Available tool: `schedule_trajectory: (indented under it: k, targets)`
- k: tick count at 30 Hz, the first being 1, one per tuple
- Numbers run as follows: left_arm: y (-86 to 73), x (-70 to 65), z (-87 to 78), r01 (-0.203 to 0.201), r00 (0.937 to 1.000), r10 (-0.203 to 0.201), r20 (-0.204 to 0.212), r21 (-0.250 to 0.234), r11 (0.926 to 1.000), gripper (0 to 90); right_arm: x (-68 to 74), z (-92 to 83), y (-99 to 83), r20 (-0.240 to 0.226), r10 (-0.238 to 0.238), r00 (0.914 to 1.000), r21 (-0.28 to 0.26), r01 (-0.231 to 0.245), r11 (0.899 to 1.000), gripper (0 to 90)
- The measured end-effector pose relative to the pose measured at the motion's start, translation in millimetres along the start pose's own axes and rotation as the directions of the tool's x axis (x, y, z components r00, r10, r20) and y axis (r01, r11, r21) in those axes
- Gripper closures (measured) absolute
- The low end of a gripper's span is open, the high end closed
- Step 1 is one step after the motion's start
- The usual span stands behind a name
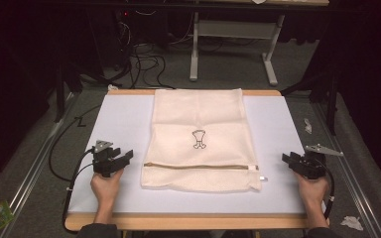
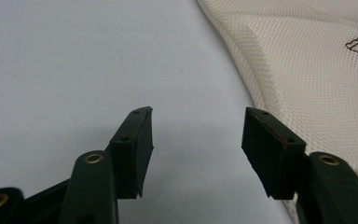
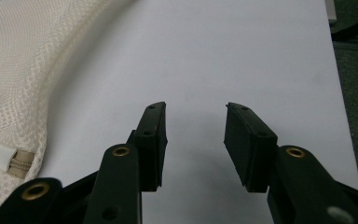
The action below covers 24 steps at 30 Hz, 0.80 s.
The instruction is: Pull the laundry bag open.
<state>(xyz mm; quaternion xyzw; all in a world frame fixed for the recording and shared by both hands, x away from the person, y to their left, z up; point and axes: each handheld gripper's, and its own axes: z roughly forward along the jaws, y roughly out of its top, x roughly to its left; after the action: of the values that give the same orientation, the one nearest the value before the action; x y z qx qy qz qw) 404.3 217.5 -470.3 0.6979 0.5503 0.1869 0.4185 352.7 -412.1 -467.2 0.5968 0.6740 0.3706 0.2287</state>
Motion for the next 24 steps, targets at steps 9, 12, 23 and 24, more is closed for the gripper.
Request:
schedule_trajectory:
  k: [9, 12, 23, 24]
  targets:
    - [-1.0, 0.2, 4.5, -0.001, 0.9999, 0.001, -0.013, 0.002, 1.0000, 43.2, 1.0, 3.5, 0.6, 0.003, 0.002, 1.0000, 0.001, -0.002, 1.000, 59.4]
    - [-1.3, 0.3, 6.5, 0.002, 0.9999, -0.002, -0.014, 0.004, 1.0000, 43.2, 1.0, 4.3, 0.6, 0.007, -0.002, 1.0000, 0.001, 0.002, 1.000, 59.3]
    - [-1.7, 2.3, 11.4, -0.001, 0.9992, 0.001, -0.040, -0.001, 1.0000, 43.2, -2.7, 6.6, -0.4, 0.021, 0.016, 0.9997, -0.007, -0.016, 1.000, 59.2]
    - [-1.8, 2.4, 12.2, -0.001, 0.9990, 0.001, -0.045, -0.002, 1.0000, 43.2, -3.1, 7.1, -0.4, 0.023, 0.015, 0.9996, -0.007, -0.015, 1.000, 59.1]
